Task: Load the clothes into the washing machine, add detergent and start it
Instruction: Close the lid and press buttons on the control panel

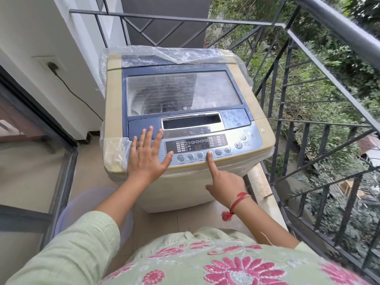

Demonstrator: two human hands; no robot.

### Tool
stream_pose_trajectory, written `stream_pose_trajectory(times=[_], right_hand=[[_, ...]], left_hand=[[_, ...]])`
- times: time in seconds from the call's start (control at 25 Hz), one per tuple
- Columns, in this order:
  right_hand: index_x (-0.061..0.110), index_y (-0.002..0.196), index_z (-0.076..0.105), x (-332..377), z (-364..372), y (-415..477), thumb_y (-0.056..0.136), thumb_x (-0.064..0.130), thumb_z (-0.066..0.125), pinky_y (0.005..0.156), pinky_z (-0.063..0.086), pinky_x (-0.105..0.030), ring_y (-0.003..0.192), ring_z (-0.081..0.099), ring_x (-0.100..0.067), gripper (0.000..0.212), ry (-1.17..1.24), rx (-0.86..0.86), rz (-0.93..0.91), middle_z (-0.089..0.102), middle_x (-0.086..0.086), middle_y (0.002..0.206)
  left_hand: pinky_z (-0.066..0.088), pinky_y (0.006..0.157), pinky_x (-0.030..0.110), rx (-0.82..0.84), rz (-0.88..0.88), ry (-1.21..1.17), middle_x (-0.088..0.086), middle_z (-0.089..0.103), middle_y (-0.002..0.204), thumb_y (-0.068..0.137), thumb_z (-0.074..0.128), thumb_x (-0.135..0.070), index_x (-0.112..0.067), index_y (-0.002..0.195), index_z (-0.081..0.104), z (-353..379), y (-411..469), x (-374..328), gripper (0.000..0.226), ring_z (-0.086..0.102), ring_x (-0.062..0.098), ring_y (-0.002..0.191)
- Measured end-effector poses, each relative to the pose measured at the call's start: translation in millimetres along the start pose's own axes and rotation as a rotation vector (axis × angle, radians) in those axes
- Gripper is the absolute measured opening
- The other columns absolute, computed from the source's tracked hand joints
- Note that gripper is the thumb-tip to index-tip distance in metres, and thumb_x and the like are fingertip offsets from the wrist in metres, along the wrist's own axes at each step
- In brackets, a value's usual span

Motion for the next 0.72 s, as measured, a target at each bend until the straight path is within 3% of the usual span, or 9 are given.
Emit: stream_pose_trajectory(times=[0.16,0.4,0.72], right_hand=[[0.032,0.144,-0.025,-12,3,-6,0.09,0.044,0.053,0.04,0.025,-0.024,0.048,0.042,-0.013,0.095,0.112,-0.025,0.009,0.042,0.006,0.058],[0.033,0.144,-0.026,-28,-1,-8,0.091,0.044,0.051,0.041,0.027,-0.026,0.057,0.05,-0.02,0.094,0.064,-0.036,0.002,0.046,0.003,0.064],[0.031,0.146,-0.021,-29,-1,1,0.093,0.039,0.051,0.041,0.027,-0.025,0.051,0.043,-0.014,0.09,0.002,0.024,0.035,0.042,0.005,0.059]], left_hand=[[0.007,0.117,0.045,0.008,-0.001,0.014,0.011,0.016,0.156,0.085,0.017,-0.065,-0.022,0.149,0.019,0,0,0,0.077,0.013,0.027,0.144],[0.008,0.117,0.046,-0.002,0.01,-0.001,0.012,0.018,0.156,0.085,0.019,-0.065,-0.021,0.149,0.021,-1,0,0,0.077,0.014,0.028,0.144],[0.009,0.116,0.046,-0.007,0.012,-0.006,0.012,0.02,0.155,0.086,0.022,-0.064,-0.022,0.148,0.022,1,1,0,0.076,0.016,0.029,0.144]])
Point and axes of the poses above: each hand's wrist, its own y-axis towards the middle knuckle, its own z-axis out of the palm, x = y × z, the point moved 7 cm from there along y, towards the middle knuckle
